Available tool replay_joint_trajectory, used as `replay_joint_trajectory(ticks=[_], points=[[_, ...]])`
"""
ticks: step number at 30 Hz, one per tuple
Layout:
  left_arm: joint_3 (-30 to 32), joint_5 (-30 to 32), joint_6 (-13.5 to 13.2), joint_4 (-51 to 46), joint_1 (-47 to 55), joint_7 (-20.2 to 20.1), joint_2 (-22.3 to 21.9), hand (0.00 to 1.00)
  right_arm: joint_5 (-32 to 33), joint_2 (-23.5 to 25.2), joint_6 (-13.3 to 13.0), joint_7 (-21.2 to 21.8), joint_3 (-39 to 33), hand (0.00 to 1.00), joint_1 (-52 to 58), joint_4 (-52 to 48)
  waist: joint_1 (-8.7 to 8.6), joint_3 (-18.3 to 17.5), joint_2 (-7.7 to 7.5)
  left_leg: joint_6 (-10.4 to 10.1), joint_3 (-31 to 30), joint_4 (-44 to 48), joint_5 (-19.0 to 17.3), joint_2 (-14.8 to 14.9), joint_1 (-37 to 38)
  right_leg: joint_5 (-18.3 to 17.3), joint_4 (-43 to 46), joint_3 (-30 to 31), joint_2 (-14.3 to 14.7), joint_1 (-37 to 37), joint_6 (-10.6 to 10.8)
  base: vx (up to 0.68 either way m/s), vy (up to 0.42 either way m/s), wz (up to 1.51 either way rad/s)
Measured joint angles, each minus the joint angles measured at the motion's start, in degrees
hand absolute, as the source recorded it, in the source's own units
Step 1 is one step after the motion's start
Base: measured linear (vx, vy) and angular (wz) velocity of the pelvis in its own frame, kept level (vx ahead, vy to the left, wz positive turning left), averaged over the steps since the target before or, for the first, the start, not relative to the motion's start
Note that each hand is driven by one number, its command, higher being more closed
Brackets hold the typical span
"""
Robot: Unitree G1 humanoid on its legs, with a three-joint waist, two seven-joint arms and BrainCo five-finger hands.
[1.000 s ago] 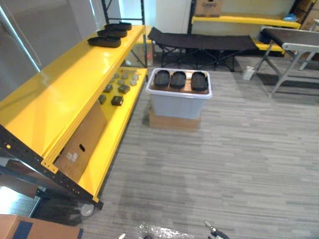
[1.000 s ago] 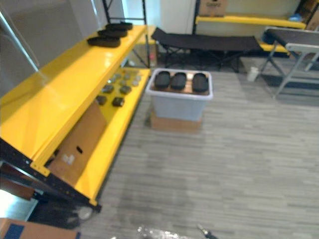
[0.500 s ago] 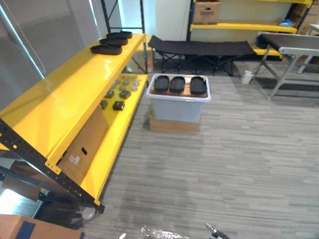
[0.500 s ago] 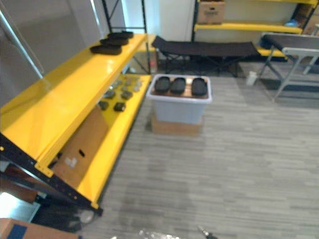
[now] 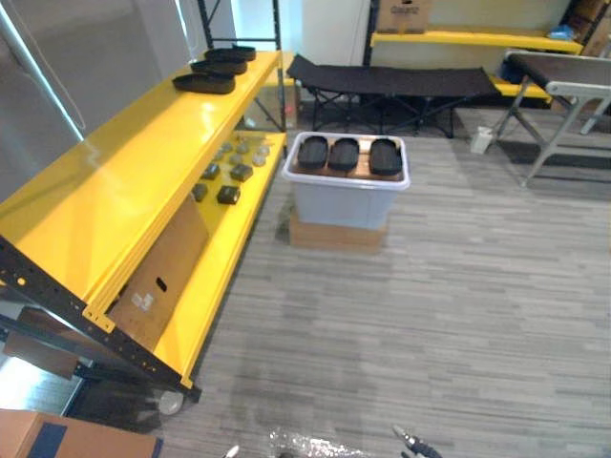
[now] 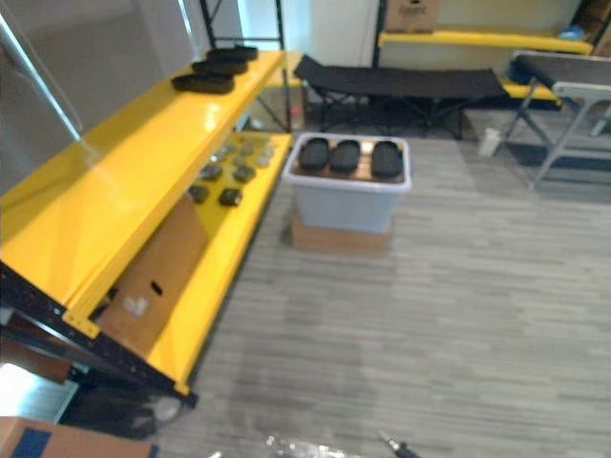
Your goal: Walk over and take plastic housings, then place them on the shelf
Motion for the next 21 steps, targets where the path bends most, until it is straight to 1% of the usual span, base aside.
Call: replay_joint_trajectory(ticks=[2, 3, 5, 7, 8, 11, 12, 14, 16, 18, 21], points=[[-0.5, 0.4, 0.0, -0.6, -0.5, 0.1, 0.1, 0.00, 0.0, 0.0, -0.4, -0.1, 0.0, 0.00, -0.6, 0.0, 0.02, 0.2, -0.04, 0.1, 0.0, 0.3, 0.1, -0.1, -1.8, 0.5, 0.7, 0.2, -0.1, -2.0, 0.0, 0.09, 0.023, -0.05], [-1.2, 0.5, 0.0, -1.5, -0.9, 0.3, 0.5, 0.00, 0.1, 0.0, -1.0, -0.1, 0.1, 0.00, -1.2, 0.0, 0.03, 0.7, -0.17, 0.3, 0.1, 0.3, 0.2, -0.2, -3.9, 0.7, 1.5, 0.7, -0.2, -4.3, 0.1, 0.08, 0.030, 0.01], [-1.4, 0.5, 0.0, -1.7, -2.7, 0.5, 1.1, 0.00, 0.1, 0.2, -1.2, -0.2, 0.1, 0.00, -2.6, -0.1, 0.03, 2.9, -0.53, 1.0, 0.1, 3.4, -0.7, -0.1, -6.4, 0.7, 2.6, 0.8, -0.6, -5.9, 0.2, 0.06, 0.030, 0.03], [-1.7, 0.5, 0.0, -2.0, -5.1, 0.9, 2.0, 0.00, 0.1, 0.4, -1.6, -0.3, 0.9, 0.00, -4.7, -0.8, 0.18, 5.6, -1.71, 1.2, 0.1, 7.1, -2.5, 0.2, -8.4, 0.8, 3.0, 0.8, -0.8, -6.3, 0.2, 0.01, 0.015, 0.01], [-1.7, 0.5, -0.1, -2.4, -6.7, 1.4, 2.3, 0.00, 0.4, 0.2, -2.2, -0.4, 2.2, 0.00, -5.6, -1.8, 0.35, 6.8, -1.97, 1.0, 0.2, 9.3, -3.6, 0.4, -9.6, 0.8, 3.8, 0.9, -0.9, -7.0, 0.2, 0.01, 0.031, 0.01], [-1.7, 0.5, -0.6, -3.9, -8.3, 1.7, 2.1, 0.00, 0.5, -0.1, -2.9, -0.4, 2.9, 0.00, -6.3, -3.1, 0.59, 7.5, -1.47, 1.0, 0.2, 13.0, -5.0, 0.7, -12.1, 0.8, 5.6, 1.0, -1.2, -8.7, 0.2, 0.02, 0.046, 0.01], [-1.7, 0.4, -1.1, -4.1, -8.7, 1.7, 1.8, 0.00, 0.6, -0.4, -3.2, -0.5, 3.7, 0.00, -6.7, -3.0, 0.77, 8.2, -1.00, 1.2, 0.3, 14.7, -6.0, 1.1, -12.5, 0.8, 6.6, 1.2, -1.2, -8.8, 0.2, -0.01, 0.062, -0.06], [-1.7, 0.4, -2.2, -4.2, -9.9, 1.8, 1.3, 0.00, 0.7, -0.8, -3.4, -0.4, 5.2, 0.00, -7.3, -3.1, 0.87, 9.6, -0.07, 0.7, 0.3, 19.6, -8.4, 2.3, -14.2, 0.7, 8.9, 1.9, -0.7, -9.6, 0.1, -0.04, 0.062, -0.09], [-1.7, 0.4, -2.3, -4.4, -10.3, 2.3, 1.3, 0.00, 0.7, -0.8, -3.4, -0.3, 6.5, 0.00, -7.8, -3.1, 1.12, 10.6, 0.03, 0.6, 0.6, 22.0, -9.4, 3.0, -15.1, 0.5, 10.4, 2.7, -0.4, -10.3, -0.1, -0.05, 0.037, -0.12], [-1.7, 0.5, -2.7, -4.5, -10.7, 2.8, 1.5, 0.00, 0.7, -0.8, -3.4, -0.1, 7.2, 0.00, -7.8, -3.1, 1.20, 11.0, -0.29, 0.7, 0.5, 24.1, -10.3, 3.3, -16.4, -0.4, 11.5, 2.7, -0.4, -11.2, -0.3, -0.07, 0.010, -0.03], [-1.8, 0.5, -3.6, -5.0, -10.8, 3.8, 1.4, 0.00, 1.2, -0.9, -3.5, 0.4, 7.3, 0.00, -7.8, -3.0, 1.28, 11.2, -0.34, 1.2, 0.1, 27.6, -12.2, 3.3, -17.8, -3.1, 12.7, 2.7, -0.5, -11.2, 0.3, -0.08, -0.014, 0.04]])
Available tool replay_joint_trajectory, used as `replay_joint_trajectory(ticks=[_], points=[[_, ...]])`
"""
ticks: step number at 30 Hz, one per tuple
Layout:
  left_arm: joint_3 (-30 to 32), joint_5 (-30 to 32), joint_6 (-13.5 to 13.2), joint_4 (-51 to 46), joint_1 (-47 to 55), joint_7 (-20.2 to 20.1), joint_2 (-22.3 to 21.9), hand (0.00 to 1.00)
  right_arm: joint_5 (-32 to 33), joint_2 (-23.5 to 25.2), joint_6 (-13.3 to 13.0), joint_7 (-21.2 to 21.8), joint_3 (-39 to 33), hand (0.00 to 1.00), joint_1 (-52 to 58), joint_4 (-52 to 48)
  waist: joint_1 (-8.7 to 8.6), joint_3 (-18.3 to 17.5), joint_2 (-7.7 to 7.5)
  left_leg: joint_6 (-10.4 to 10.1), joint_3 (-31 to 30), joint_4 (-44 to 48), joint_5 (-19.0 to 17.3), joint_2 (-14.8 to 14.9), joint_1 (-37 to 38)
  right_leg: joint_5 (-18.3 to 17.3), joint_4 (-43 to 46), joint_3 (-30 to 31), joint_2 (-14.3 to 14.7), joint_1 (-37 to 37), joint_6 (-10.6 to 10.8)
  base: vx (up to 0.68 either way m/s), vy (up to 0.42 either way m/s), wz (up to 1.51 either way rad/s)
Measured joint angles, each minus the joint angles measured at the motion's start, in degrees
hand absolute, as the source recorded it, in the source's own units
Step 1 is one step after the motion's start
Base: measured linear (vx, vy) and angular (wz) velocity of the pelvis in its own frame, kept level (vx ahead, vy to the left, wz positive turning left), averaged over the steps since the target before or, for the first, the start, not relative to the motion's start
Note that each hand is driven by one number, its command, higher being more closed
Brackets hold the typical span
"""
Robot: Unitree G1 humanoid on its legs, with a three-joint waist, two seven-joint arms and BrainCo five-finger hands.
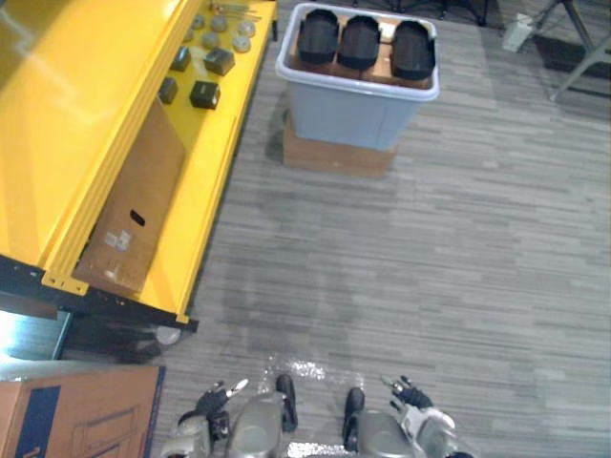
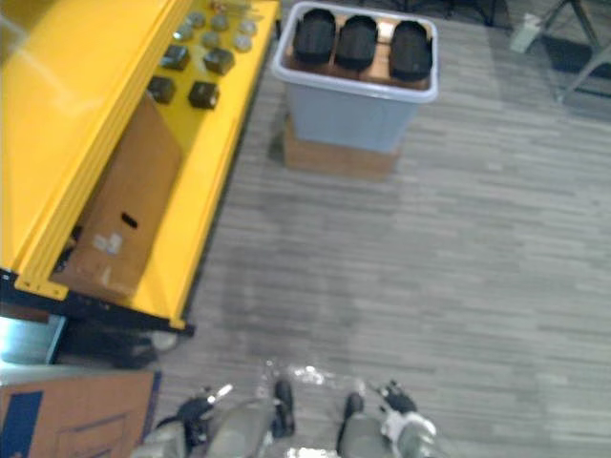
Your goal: Walk over and take plastic housings, then place them on the shelf
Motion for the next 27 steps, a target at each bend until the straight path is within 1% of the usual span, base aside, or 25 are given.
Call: replay_joint_trajectory(ticks=[1, 5, 8, 10, 11, 13, 15, 17, 18, 19, 20, 21, 22, 23, 24, 25, 27], points=[[-0.1, 0.0, -0.5, -0.1, 0.0, 0.2, -0.2, 0.00, 0.3, -0.1, -0.1, 0.3, 0.0, 0.00, -0.1, 0.0, 0.01, 0.4, 0.44, -0.1, -0.2, 1.2, -0.5, 0.5, -0.4, -0.2, 0.7, -0.1, 0.0, -0.1, 0.0, -0.08, 0.011, 0.04], [-2.0, 0.4, -1.4, -0.6, 0.0, 1.7, -0.2, 0.00, 0.5, -0.1, -0.1, 0.6, 0.5, 0.00, 0.1, 0.1, 0.15, 0.6, 0.54, -0.4, -0.7, 2.8, -1.0, 1.0, -1.5, -1.4, 2.9, -0.1, 0.2, -1.5, -0.3, -0.11, -0.003, 0.04], [-2.3, 0.5, -3.4, -0.5, 0.1, 2.0, -0.3, 0.00, 0.5, -0.2, -0.1, 0.6, 0.6, 0.00, 0.3, 0.1, 0.27, 0.6, 0.56, -0.4, -1.0, 4.0, -1.0, 1.3, -2.2, -1.5, 3.7, -0.3, 0.4, -1.8, -0.3, -0.04, -0.001, 0.05], [-2.5, 0.4, -4.3, -0.4, 0.2, 2.6, -0.3, 0.00, -0.1, -0.3, -0.5, 0.6, 1.6, 0.00, 0.3, 0.1, 0.30, 0.6, 0.56, -0.3, -1.0, 4.3, -1.1, 1.4, -2.1, -1.5, 3.8, -0.2, 0.5, -1.6, -0.3, -0.02, 0.008, 0.01], [-3.4, 0.4, -5.4, -0.5, 0.4, 3.6, -0.2, 0.00, -0.2, -0.3, -0.8, 0.6, 1.7, 0.00, 0.3, 0.1, 0.31, 0.6, 0.58, -0.3, -1.1, 4.9, -1.1, 1.6, -1.9, -1.5, 3.7, -0.3, 0.6, -1.0, -0.3, 0.00, 0.000, 0.00], [-3.8, 0.4, -5.8, -0.5, 0.7, 4.5, -0.1, 0.00, -0.6, -0.3, -0.8, 0.5, 2.2, 0.00, 0.6, 0.1, 0.41, 0.5, 0.63, -0.5, -1.1, 5.7, -1.8, 2.0, -0.7, -1.5, 3.4, -0.3, 0.9, 0.6, -0.3, 0.00, 0.000, 0.00], [-3.8, 0.3, -6.0, -0.5, 1.2, 5.2, -0.2, 0.00, -0.6, -0.3, -0.8, 0.3, 2.3, 0.00, 1.1, 0.1, 0.50, 0.1, 0.74, -0.6, -1.2, 6.0, -2.3, 2.3, 0.5, -1.5, 2.9, -0.3, 1.2, 2.1, -0.3, 0.00, 0.000, 0.00], [-3.7, 0.5, -6.6, -0.6, 2.5, 5.9, -0.5, 0.00, -0.5, -0.4, -0.6, -0.3, 2.7, 0.00, 2.7, 0.0, 0.52, -2.0, 0.74, -0.6, -1.3, 6.1, -3.0, 2.3, 0.9, -1.5, 2.4, -0.5, 1.2, 2.8, -0.2, 0.02, 0.013, 0.01], [-3.6, 0.6, -6.9, -0.7, 2.9, 6.1, -0.6, 0.00, -0.5, -0.4, -0.5, -0.6, 2.7, 0.00, 3.1, 0.0, 0.52, -2.5, 0.78, -0.5, -1.3, 6.2, -3.1, 2.4, 0.9, -1.6, 2.4, -0.6, 1.2, 2.9, -0.2, 0.04, 0.027, 0.04], [-3.3, 2.9, -7.1, -0.7, 3.5, 6.2, -0.8, 0.00, 0.2, -0.6, -0.5, -0.8, 2.7, 0.00, 4.2, -0.1, 0.51, -3.2, 0.76, -0.3, -1.5, 7.0, -3.9, 2.4, 0.9, -2.2, 3.1, -1.1, 1.1, 2.9, -0.3, 0.04, 0.048, 0.08], [-3.1, 5.4, -7.1, -0.9, 4.0, 6.3, -0.6, 0.00, 1.6, -0.6, 0.0, -0.9, 2.1, 0.00, 5.4, -0.4, 0.48, -3.4, 0.73, 0.4, -1.7, 9.2, -5.9, 2.5, 0.8, -4.4, 6.8, -1.4, 0.5, 2.2, 0.6, 0.03, 0.059, 0.09], [-3.1, 6.5, -7.1, -0.9, 4.3, 6.3, -0.5, 0.00, 1.8, -0.7, 0.1, -0.9, 1.9, 0.00, 5.9, -0.6, 0.34, -3.5, 0.60, 0.7, -1.8, 10.1, -6.8, 2.5, 0.8, -5.2, 9.8, -1.4, 0.1, 1.7, 0.7, 0.04, 0.053, 0.01], [-3.1, 7.4, -7.1, -0.9, 4.7, 6.4, -0.5, 0.00, 1.7, -0.9, 0.2, -0.9, 1.5, 0.00, 6.3, -1.3, 0.38, -3.5, 0.57, 1.1, -1.7, 11.5, -8.1, 2.7, 1.0, -5.9, 15.9, -1.2, -0.5, -0.5, 0.4, 0.03, 0.045, -0.16], [-3.1, 8.2, -7.0, -0.8, 5.3, 6.6, -0.5, 0.00, 2.5, -0.9, 0.2, -0.9, 1.0, 0.00, 6.5, -1.8, 0.29, -3.4, 0.56, 1.5, -1.4, 12.6, -9.3, 3.3, 1.7, -5.5, 25.3, 0.0, -1.1, -5.1, -0.4, 0.04, 0.036, -0.16], [-3.1, 8.8, -6.8, -0.8, 5.8, 6.7, -0.4, 0.00, 3.1, -0.8, 0.2, -0.9, 0.3, 0.00, 6.6, -2.0, 0.16, -3.2, 0.60, 1.6, -1.5, 12.7, -9.6, 3.5, 2.3, -5.9, 27.4, 0.5, -1.1, -6.2, -0.7, 0.07, 0.003, -0.07], [-2.2, 8.9, -6.6, -0.8, 6.5, 6.7, -0.4, 0.00, 3.9, -0.4, 0.6, -0.9, -0.7, 0.00, 7.1, -1.8, -0.20, -3.4, 0.35, 1.2, -1.6, 12.6, -10.1, 4.1, 3.6, -6.6, 27.0, 0.3, -0.6, -7.1, -0.2, 0.12, -0.085, 0.05], [-1.2, 8.9, -5.7, -0.8, 6.5, 6.7, -0.6, 0.00, 4.0, -0.3, 1.8, -0.6, -2.9, 0.00, 7.9, -1.6, -0.04, -3.5, 0.22, 0.3, -2.0, 12.5, -11.1, 5.6, 4.8, -6.7, 19.3, 0.4, 1.2, -7.7, -0.1, 0.14, -0.122, 0.02]])
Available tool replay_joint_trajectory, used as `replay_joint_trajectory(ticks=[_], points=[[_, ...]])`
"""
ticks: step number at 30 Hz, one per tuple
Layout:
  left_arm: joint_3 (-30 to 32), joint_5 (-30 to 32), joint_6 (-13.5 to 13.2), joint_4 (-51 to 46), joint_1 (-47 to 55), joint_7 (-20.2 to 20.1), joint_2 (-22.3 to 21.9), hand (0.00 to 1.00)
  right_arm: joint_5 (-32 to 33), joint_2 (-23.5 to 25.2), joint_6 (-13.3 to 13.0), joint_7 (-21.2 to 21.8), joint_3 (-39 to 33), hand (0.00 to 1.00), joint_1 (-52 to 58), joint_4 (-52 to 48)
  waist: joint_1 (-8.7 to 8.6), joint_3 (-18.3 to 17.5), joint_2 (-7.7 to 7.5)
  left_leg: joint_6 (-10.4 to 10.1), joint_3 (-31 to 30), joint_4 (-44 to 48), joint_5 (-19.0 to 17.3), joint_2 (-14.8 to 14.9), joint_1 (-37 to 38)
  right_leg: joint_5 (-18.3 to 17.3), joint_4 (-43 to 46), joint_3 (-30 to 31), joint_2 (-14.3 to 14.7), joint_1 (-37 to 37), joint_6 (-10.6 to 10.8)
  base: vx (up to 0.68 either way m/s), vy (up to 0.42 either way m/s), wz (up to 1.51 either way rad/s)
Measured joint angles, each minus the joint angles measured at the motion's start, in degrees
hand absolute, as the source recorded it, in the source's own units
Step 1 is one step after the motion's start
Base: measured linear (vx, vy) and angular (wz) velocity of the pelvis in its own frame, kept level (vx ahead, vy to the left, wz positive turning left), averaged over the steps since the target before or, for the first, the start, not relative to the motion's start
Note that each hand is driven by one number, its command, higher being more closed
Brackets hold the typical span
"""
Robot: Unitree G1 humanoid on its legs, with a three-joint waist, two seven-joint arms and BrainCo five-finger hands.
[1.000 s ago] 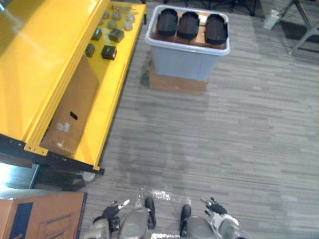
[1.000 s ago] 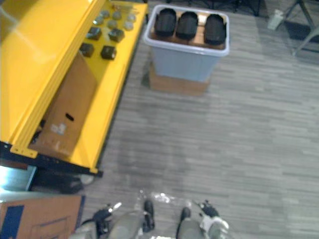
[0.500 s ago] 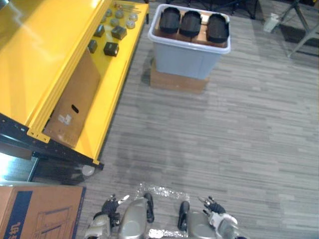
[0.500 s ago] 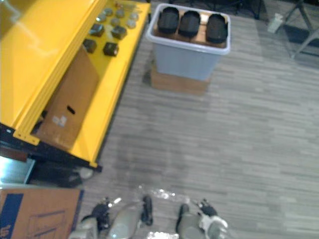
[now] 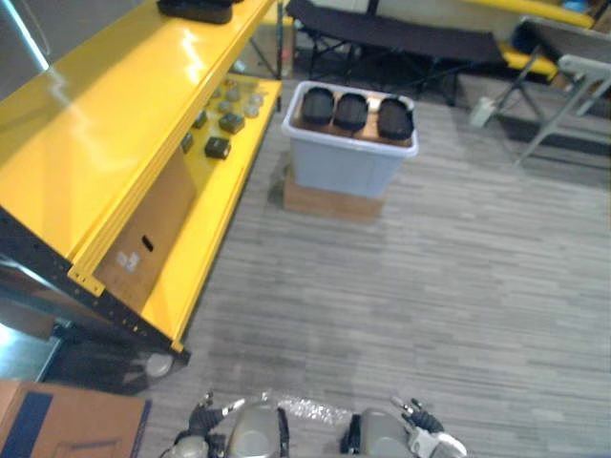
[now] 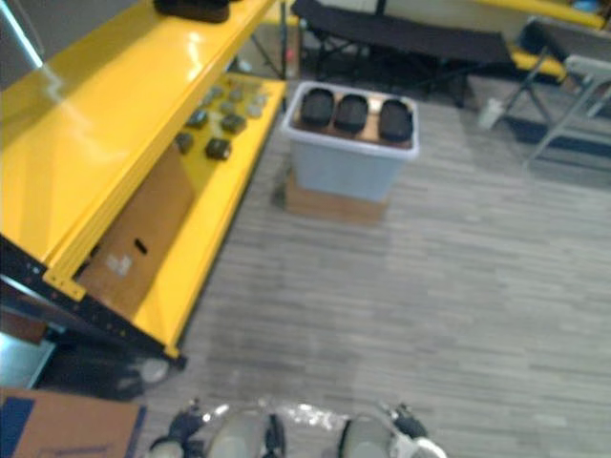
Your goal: Walk over and take plastic housings, then place them on the shelf
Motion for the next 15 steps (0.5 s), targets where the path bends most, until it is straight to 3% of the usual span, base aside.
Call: replay_joint_trajectory(ticks=[3, 4, 5, 7, 8, 9, 10, 12, 13, 14, 15], points=[[0.5, 0.0, 0.2, 0.0, -0.7, 0.0, -0.2, 0.00, -0.2, 0.4, 1.1, 0.1, -3.3, 0.00, 1.5, 0.4, -0.16, -0.1, 0.19, -1.1, -0.4, -0.6, -0.7, 0.8, 0.1, 3.5, -10.2, 0.1, 0.9, -2.6, 0.8, 0.19, -0.108, -0.03], [2.3, -0.1, 0.3, 0.0, -1.1, 0.0, -1.0, 0.00, -1.8, 1.0, 2.6, 0.1, -5.6, 0.00, 3.6, 0.8, -0.30, 0.0, 0.43, -2.1, -0.4, -0.6, -1.8, 1.3, 0.8, 7.4, -14.6, 0.1, 0.9, -3.9, 0.7, 0.22, -0.108, -0.04], [2.7, -0.2, 0.3, 0.0, -1.2, 0.0, -1.2, 0.00, -2.5, 1.2, 3.0, 0.0, -6.3, 0.00, 4.4, 1.2, -0.32, -0.1, 0.54, -2.7, -0.4, -0.7, -2.4, 1.5, 1.3, 8.8, -15.5, 0.1, 0.9, -4.1, 0.5, 0.31, -0.162, -0.03], [3.0, -0.7, 0.3, -0.1, -1.3, 0.0, -1.7, 0.00, -4.8, 1.5, 4.0, 0.0, -7.4, 0.00, 7.1, 2.2, -1.03, -0.9, 1.54, -5.4, -1.1, -1.2, -4.6, 2.5, 4.2, 15.1, -14.2, 0.7, 2.0, -2.9, -1.8, 0.37, -0.211, 0.07], [3.0, -0.7, 0.4, -0.1, -1.5, 0.0, -2.0, 0.00, -5.2, 1.6, 4.3, 0.0, -7.4, 0.00, 7.4, 2.6, -1.30, -1.2, 1.84, -5.8, -1.1, -1.9, -4.8, 2.8, 5.2, 15.2, -12.5, 0.7, 2.1, -3.1, -2.3, 0.43, -0.210, 0.11], [2.9, -2.3, 0.8, -0.3, -1.7, 0.6, -3.5, 0.00, -6.7, 1.5, 4.8, -0.1, -7.5, 0.00, 7.9, 2.6, -1.94, -2.4, 3.00, -6.3, -1.2, -4.1, -4.7, 3.4, 7.3, 10.5, -6.7, 0.1, 2.1, -4.4, -3.4, 0.45, -0.163, 0.08], [2.9, -3.2, 1.0, -0.3, -1.6, 1.0, -4.1, 0.00, -7.4, 1.4, 4.7, -0.2, -7.3, 0.00, 8.0, 2.4, -2.18, -3.3, 2.85, -6.6, -1.1, -4.1, -4.4, 3.3, 7.8, 8.4, -4.5, 0.0, 1.7, -5.1, -3.7, 0.55, -0.187, 0.15], [3.3, -5.3, 1.0, -0.4, -1.3, 1.5, -6.9, 0.00, -8.7, 0.0, 4.1, -1.2, -7.3, 0.00, 8.0, 2.5, -2.66, -3.8, 4.31, -7.4, -1.9, 5.3, -1.9, 4.5, 5.1, 3.2, 0.9, -0.7, 1.0, -4.9, -4.5, 0.54, -0.167, 0.17], [3.8, -6.0, 1.2, 0.3, -1.2, 1.9, -6.9, 0.00, -9.2, -0.9, 2.6, -1.6, -6.5, 0.00, 8.1, 2.4, -2.79, -4.1, 4.82, -7.6, -2.6, 11.9, 2.6, 5.3, 3.0, 1.8, 0.2, -1.0, 1.1, -2.6, -5.1, 0.36, -0.100, 0.11], [4.3, -7.2, 1.1, 0.6, -1.1, 2.1, -7.0, 0.00, -9.5, -1.4, 2.0, -1.9, -5.6, 0.00, 8.2, 2.4, -2.88, -4.1, 4.87, -7.8, -2.9, 15.5, 5.0, 5.7, 1.7, 1.7, -1.4, -1.3, 1.2, -0.8, -5.3, 0.44, -0.061, 0.16], [4.8, -8.2, 0.9, 0.5, -0.7, 2.1, -7.0, 0.00, -10.4, -2.4, 1.1, -2.7, -3.7, 0.00, 8.1, 2.4, -2.72, -3.9, 4.72, -6.7, -3.0, 20.7, 5.6, 6.3, -1.2, 1.7, -4.9, -2.1, 1.4, 3.3, -5.3, 0.41, -0.006, 0.25]])
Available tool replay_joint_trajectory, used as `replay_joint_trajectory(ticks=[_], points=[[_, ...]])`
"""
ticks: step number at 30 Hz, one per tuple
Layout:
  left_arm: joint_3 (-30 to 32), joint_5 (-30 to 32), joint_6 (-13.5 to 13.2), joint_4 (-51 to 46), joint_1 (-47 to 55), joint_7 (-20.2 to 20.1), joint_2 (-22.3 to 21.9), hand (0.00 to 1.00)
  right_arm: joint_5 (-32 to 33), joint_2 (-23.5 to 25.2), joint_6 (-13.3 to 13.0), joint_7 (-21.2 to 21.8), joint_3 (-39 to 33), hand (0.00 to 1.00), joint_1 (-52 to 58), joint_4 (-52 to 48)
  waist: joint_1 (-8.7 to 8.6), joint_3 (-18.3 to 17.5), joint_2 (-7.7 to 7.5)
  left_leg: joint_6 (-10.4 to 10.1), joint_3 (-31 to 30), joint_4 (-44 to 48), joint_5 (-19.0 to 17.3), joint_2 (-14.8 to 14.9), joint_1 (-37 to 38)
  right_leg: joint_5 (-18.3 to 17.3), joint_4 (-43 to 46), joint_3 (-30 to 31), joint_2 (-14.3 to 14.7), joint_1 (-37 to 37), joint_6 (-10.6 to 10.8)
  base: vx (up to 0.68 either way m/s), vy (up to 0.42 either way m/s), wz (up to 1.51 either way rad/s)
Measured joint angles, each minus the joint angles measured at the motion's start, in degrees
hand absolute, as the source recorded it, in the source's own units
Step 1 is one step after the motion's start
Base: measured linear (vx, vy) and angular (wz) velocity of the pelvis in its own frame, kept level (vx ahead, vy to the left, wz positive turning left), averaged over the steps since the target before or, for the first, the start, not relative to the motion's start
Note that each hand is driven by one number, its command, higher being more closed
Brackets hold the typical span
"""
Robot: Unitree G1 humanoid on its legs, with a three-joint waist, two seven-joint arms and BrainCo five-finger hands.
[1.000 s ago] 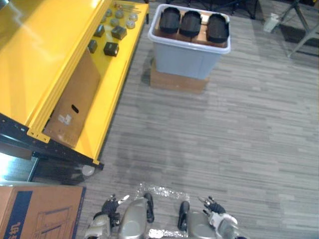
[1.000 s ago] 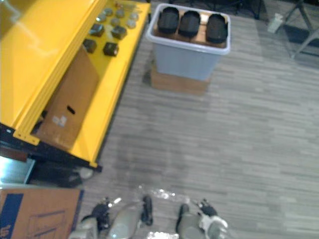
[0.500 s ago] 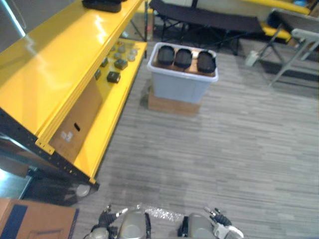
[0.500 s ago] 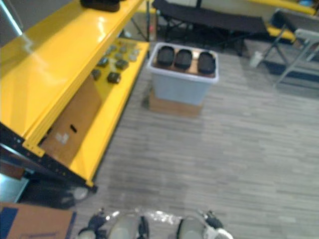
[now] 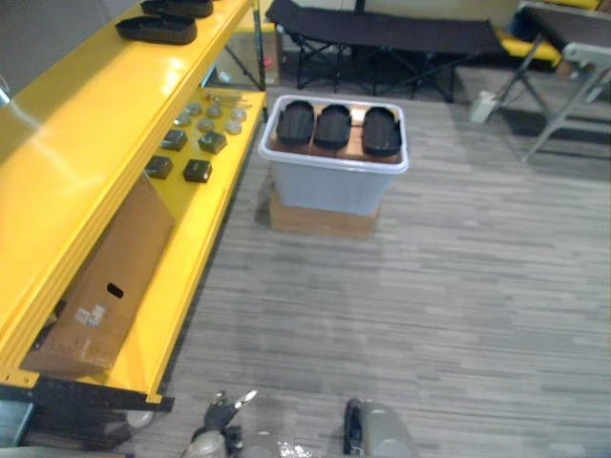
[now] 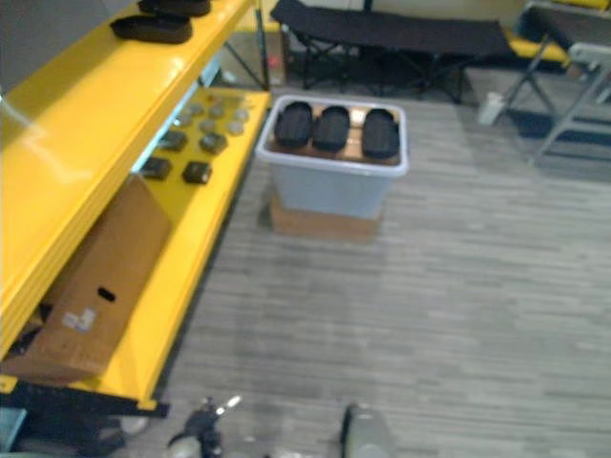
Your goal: Walk over and take plastic housings, then place them on the shelf
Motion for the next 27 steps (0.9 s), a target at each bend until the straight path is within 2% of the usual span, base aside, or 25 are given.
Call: replay_joint_trajectory(ticks=[2, 3, 4, 5, 6, 7, 8, 9, 10, 11, 13, 14, 15, 16, 17, 18, 19, 21, 23, 24, 25, 26, 27], points=[[1.1, -1.3, -0.5, -1.3, 0.1, 0.0, 0.0, 0.00, -1.4, -1.8, -1.0, -0.5, 2.8, 0.00, -1.0, -0.2, 1.00, 0.4, -0.65, 0.9, -0.2, -0.1, -0.5, -1.8, -4.4, 0.0, -3.3, -0.2, -1.1, 4.0, 0.0, 0.39, 0.046, 0.23], [1.6, -1.6, -0.7, -2.6, 0.1, 0.0, 0.2, 0.00, -1.5, -3.5, -1.0, -0.6, 6.2, 0.00, -1.3, -0.2, 1.94, 0.7, -0.93, 1.4, -0.8, -3.3, -0.6, -3.9, -9.1, -0.4, -4.6, -0.2, -2.1, 5.0, 0.1, 0.20, 0.097, 0.09], [2.1, -1.5, -1.0, -4.3, 0.4, 0.0, 0.7, 0.00, -0.5, -4.0, -1.5, -0.8, 6.9, 0.00, -2.2, -1.0, 2.60, 1.2, -1.26, 1.6, -1.4, -7.5, -0.5, -5.3, -12.3, -1.4, -5.4, -0.1, -3.0, 5.2, 0.9, 0.24, 0.184, -0.07], [2.9, -1.4, -1.1, -5.5, 0.4, 0.0, 1.3, 0.00, 0.7, -4.1, -2.7, -1.2, 7.0, 0.00, -4.5, -2.8, 3.16, 3.0, -1.33, 1.4, -2.4, -13.6, 0.9, -6.0, -14.4, -2.6, -5.0, 1.0, -3.6, 5.5, 2.6, 0.22, 0.249, -0.34], [3.8, -1.3, -1.1, -5.7, 0.5, 0.0, 1.5, 0.00, 2.1, -4.2, -4.0, -1.2, 7.3, 0.00, -7.3, -5.0, 3.46, 4.7, -0.91, 0.9, -4.6, -20.6, 3.5, -6.1, -15.2, -3.5, -4.1, 2.2, -3.6, 5.6, 4.0, 0.27, 0.338, -0.87], [4.4, -0.7, -1.1, -4.4, 1.1, -0.1, 1.7, 0.00, 4.5, -4.0, -6.4, -1.2, 9.3, 0.00, -12.0, -7.6, 5.35, 7.0, -1.20, 1.3, -2.7, -23.8, 9.9, -6.2, -13.0, -5.2, -1.0, 5.9, -4.2, 5.5, 5.8, 0.29, 0.309, -0.75], [4.5, -0.3, -1.4, -4.2, 1.5, -0.2, 2.2, 0.00, 5.6, -3.0, -7.0, -1.0, 10.7, 0.00, -13.8, -9.1, 5.97, 7.4, -2.77, 1.6, -1.7, -24.4, 9.1, -7.2, -12.4, -5.6, -0.2, 6.5, -5.3, 5.3, 4.7, 0.28, 0.207, -0.57], [4.5, -0.2, -1.9, -4.2, 1.6, -0.4, 2.1, 0.00, 5.9, -2.7, -7.5, -1.0, 10.8, 0.00, -14.6, -9.8, 6.50, 7.7, -3.37, 2.0, -1.2, -24.4, 8.6, -7.6, -12.2, -5.7, 0.0, 6.4, -5.6, 5.3, 4.4, 0.30, 0.107, 0.00], [4.5, 0.2, -2.7, -4.0, 2.0, -0.8, 2.6, 0.00, 6.0, -2.4, -7.9, -1.0, 10.9, 0.00, -16.3, -10.3, 7.83, 8.1, -4.25, 2.3, -1.0, -23.1, 7.2, -8.5, -12.2, -6.1, -0.2, 6.4, -5.8, 5.8, 3.8, 0.31, 0.077, 0.18], [4.4, 2.3, -2.9, -4.0, 2.2, -1.8, 2.9, 0.00, 6.0, -2.4, -7.8, -0.7, 10.9, 0.00, -17.4, -10.1, 8.04, 8.2, -4.63, 3.5, -1.4, -20.8, 6.0, -8.9, -12.2, -6.0, -0.4, 6.5, -5.8, 7.4, 4.0, 0.31, 0.090, 0.26], [4.3, 6.0, -2.9, -3.8, 2.4, -3.6, 3.7, 0.00, 6.7, -2.3, -7.5, 0.3, 10.5, 0.00, -17.7, -9.2, 8.27, 7.7, -5.72, 4.0, -1.5, -18.7, 3.3, -9.5, -11.8, -6.1, 2.2, 6.5, -6.5, 7.6, 4.8, 0.31, 0.112, 0.22], [3.7, 8.1, -3.2, -3.9, 2.4, -4.6, 4.2, 0.00, 6.9, -2.3, -7.1, 0.7, 10.5, 0.00, -17.7, -8.0, 8.13, 7.5, -6.87, 4.5, -1.1, -18.4, 1.4, -10.4, -11.0, -6.3, 7.2, 6.5, -8.1, 6.0, 6.7, 0.30, 0.088, 0.04], [3.5, 8.2, -3.4, -3.9, 2.3, -4.7, 4.5, 0.00, 6.9, -2.3, -7.1, 1.0, 10.4, 0.00, -17.6, -7.1, 7.95, 7.6, -7.17, 4.7, -1.0, -18.0, 0.4, -10.7, -10.4, -6.1, 10.4, 6.4, -9.0, 5.0, 7.2, 0.30, 0.059, -0.05], [2.6, 8.2, -3.8, -3.9, 1.9, -5.0, 5.0, 0.00, 6.9, -2.3, -6.5, 1.2, 10.4, 0.00, -17.0, -5.3, 7.62, 7.7, -7.51, 5.5, -0.7, -17.1, -1.4, -11.2, -8.9, -4.3, 18.0, 6.1, -10.8, 2.8, 9.4, 0.24, 0.025, -0.05], [1.8, 8.1, -4.1, -3.9, 1.6, -5.0, 5.3, 0.00, 6.8, -2.2, -6.0, 1.3, 10.4, 0.00, -16.4, -4.1, 7.55, 7.8, -7.50, 5.9, -0.7, -16.9, -2.2, -11.4, -7.9, -3.3, 21.5, 6.1, -11.6, 1.5, 9.5, 0.36, 0.004, -0.02], [0.2, 8.0, -5.1, -4.6, 1.1, -5.1, 5.7, 0.00, 6.7, -1.6, -4.8, 1.5, 9.9, 0.00, -15.0, -2.0, 7.28, 8.0, -7.20, 6.2, -1.1, -16.8, -3.5, -11.0, -5.8, -5.7, 25.5, 5.9, -11.6, -0.4, 8.1, 0.31, -0.028, 0.05], [-0.5, 7.6, -5.6, -5.6, 0.5, -5.1, 6.1, 0.00, 5.9, -0.5, -4.3, 1.5, 8.9, 0.00, -13.6, -0.7, 6.79, 8.0, -7.13, 5.9, -1.5, -17.4, -4.1, -10.5, -4.2, -8.1, 25.6, 4.0, -11.3, -2.8, 6.4, 0.36, -0.082, 0.06], [-1.1, 5.8, -6.7, -6.5, -1.8, -5.0, 5.6, 0.00, 5.7, 0.7, -3.5, 1.8, 6.0, 0.00, -12.5, -0.9, 5.84, 8.0, -6.06, 5.2, -2.2, -18.4, -4.4, -8.3, -3.5, -9.8, 20.7, 1.7, -9.2, -8.3, 4.8, 0.29, -0.157, -0.01], [-1.3, 5.2, -7.4, -7.4, -4.6, -4.6, 4.6, 0.00, 5.6, 0.6, -2.9, 1.6, 4.2, 0.00, -12.6, -2.8, 5.17, 8.5, -4.99, 3.7, -2.2, -18.4, -5.2, -5.3, -2.7, -7.7, 10.7, 1.2, -7.2, -12.1, 5.2, 0.24, -0.185, -0.12], [-1.3, 4.0, -7.5, -7.7, -6.0, -4.1, 3.7, 0.00, 5.7, 1.0, -2.6, 1.4, 3.7, 0.00, -12.3, -3.4, 5.15, 8.5, -5.02, 1.8, -2.1, -18.4, -6.3, -3.6, -1.0, -1.9, 2.5, 1.2, -7.2, -12.6, 5.2, 0.30, -0.243, -0.13], [-1.3, 3.4, -7.4, -7.8, -6.5, -3.5, 2.9, 0.00, 5.7, 1.7, -2.2, 1.4, 3.2, 0.00, -11.4, -4.1, 5.04, 8.0, -4.91, -0.3, -1.9, -18.1, -7.4, -1.7, 0.8, 7.4, -3.2, 1.0, -7.1, -11.5, 5.2, 0.33, -0.259, -0.14], [-1.3, 3.3, -7.4, -7.8, -6.4, -3.2, 2.8, 0.00, 5.7, 2.3, -2.0, 1.4, 3.2, 0.00, -10.7, -4.3, 5.07, 7.2, -5.37, -1.1, -1.8, -18.1, -7.9, -1.1, 1.6, 13.0, -5.2, 0.2, -7.2, -10.5, 5.8, 0.35, -0.278, -0.21], [-1.2, 3.1, -7.2, -7.4, -6.7, -2.5, 1.2, 0.00, 5.6, 2.7, -1.6, 1.7, 3.0, 0.00, -10.5, -5.1, 4.93, 6.3, -3.82, -2.1, -2.4, -18.5, -8.4, 1.8, 2.3, 13.5, -5.2, -1.8, -4.6, -9.3, 4.7, 0.33, -0.235, -0.19]])
